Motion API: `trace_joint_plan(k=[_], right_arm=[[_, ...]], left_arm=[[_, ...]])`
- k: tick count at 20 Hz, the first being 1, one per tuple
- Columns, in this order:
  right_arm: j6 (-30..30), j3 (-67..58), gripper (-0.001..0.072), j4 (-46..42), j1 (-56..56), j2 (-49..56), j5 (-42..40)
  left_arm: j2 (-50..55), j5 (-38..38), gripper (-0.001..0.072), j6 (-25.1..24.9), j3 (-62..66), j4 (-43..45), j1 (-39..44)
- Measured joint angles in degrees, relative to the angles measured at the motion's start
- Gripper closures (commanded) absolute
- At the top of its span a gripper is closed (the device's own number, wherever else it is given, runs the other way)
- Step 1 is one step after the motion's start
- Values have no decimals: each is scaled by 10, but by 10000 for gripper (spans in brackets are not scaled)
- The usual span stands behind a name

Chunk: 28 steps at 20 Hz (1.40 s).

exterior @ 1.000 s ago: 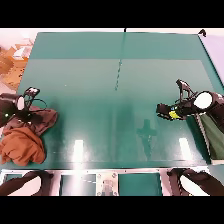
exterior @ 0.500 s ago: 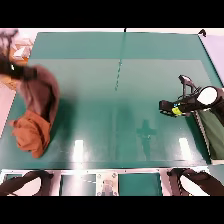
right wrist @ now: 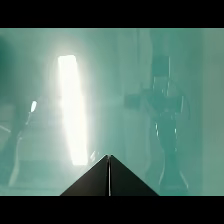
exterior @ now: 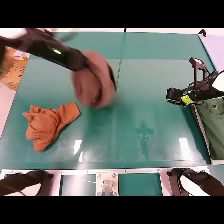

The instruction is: Fold the shirts.

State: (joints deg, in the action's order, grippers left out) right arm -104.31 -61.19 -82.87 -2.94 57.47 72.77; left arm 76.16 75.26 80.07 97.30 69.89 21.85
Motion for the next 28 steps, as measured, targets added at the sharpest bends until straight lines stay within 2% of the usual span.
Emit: trace_joint_plan(k=[1,2,3,4,8,10,14,17,20,21,22,24,27,28], right_arm=[[0,-3,593,-1,0,0,2],[0,-5,405,-2,0,0,4],[0,-7,300,-2,0,0,4],[0,-7,285,-2,0,0,5],[0,2,293,-3,0,0,5],[0,30,378,-2,0,2,-10],[19,80,378,40,0,51,-73],[81,86,375,121,0,130,-115],[176,83,369,228,0,208,-134],[205,82,331,260,0,227,-135],[235,82,328,292,0,245,-137],[280,80,329,339,0,271,-144],[316,72,342,381,0,302,-148],[323,68,377,393,-1,312,-148]], left_arm=[[16,-11,8,0,-11,-13,21],[31,-20,-8,1,-19,-24,37],[46,-25,-8,5,-25,-34,49],[60,-30,-9,9,-30,-40,57],[83,-36,-8,19,-33,-49,34],[88,-18,-9,24,-33,-50,-2],[91,40,-8,45,-59,-50,-71],[92,47,-8,51,-118,-50,-92],[92,-7,-8,53,-195,-56,-101],[94,-36,-8,52,-221,-62,-102],[97,-60,-8,50,-243,-71,-103],[112,-103,-8,33,-279,-101,-105],[150,-146,-6,-9,-307,-176,-101],[163,-156,7,-23,-312,-196,-96]])
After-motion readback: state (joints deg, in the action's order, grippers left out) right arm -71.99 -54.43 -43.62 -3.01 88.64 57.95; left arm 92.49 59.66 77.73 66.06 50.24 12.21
